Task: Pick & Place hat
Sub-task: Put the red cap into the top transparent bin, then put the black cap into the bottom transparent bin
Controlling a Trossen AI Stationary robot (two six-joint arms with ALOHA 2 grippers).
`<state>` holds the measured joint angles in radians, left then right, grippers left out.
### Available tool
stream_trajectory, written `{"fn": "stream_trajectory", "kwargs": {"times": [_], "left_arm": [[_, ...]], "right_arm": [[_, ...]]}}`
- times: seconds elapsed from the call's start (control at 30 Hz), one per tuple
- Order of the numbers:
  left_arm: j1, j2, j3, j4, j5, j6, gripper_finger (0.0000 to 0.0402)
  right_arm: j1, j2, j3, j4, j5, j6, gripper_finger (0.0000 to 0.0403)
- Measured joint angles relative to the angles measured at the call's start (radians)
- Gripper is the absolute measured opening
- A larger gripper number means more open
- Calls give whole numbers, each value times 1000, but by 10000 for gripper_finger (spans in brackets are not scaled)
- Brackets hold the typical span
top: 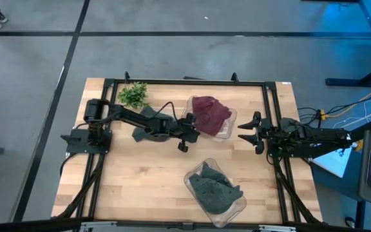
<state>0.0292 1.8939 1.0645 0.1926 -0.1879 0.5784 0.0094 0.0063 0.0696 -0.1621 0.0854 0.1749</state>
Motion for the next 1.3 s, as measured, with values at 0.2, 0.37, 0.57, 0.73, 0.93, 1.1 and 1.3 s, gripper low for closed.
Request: {"fn": "stream_trajectory", "kwargs": {"times": [0.2, 0.37, 0.57, 0.73, 0.93, 1.1, 1.3], "left_arm": [[30, 45, 29, 85, -35, 70, 1], [71, 44, 34, 127, -27, 71, 2], [132, 43, 34, 159, -30, 71, 2], [177, 43, 34, 209, -34, 71, 1], [190, -2, 34, 221, -53, 69, 1], [177, -105, 34, 162, -19, 37, 2], [163, -253, 34, -38, 10, -1, 2]], "right_arm": [[0, 0, 0, 0, 0, 0, 213], [0, 0, 0, 0, 0, 0, 213], [0, 0, 0, 0, 0, 0, 213], [0, 0, 0, 0, 0, 0, 213], [0, 0, 0, 0, 0, 0, 213], [0, 0, 0, 0, 0, 0, 213], [0, 0, 0, 0, 0, 0, 213]]}}
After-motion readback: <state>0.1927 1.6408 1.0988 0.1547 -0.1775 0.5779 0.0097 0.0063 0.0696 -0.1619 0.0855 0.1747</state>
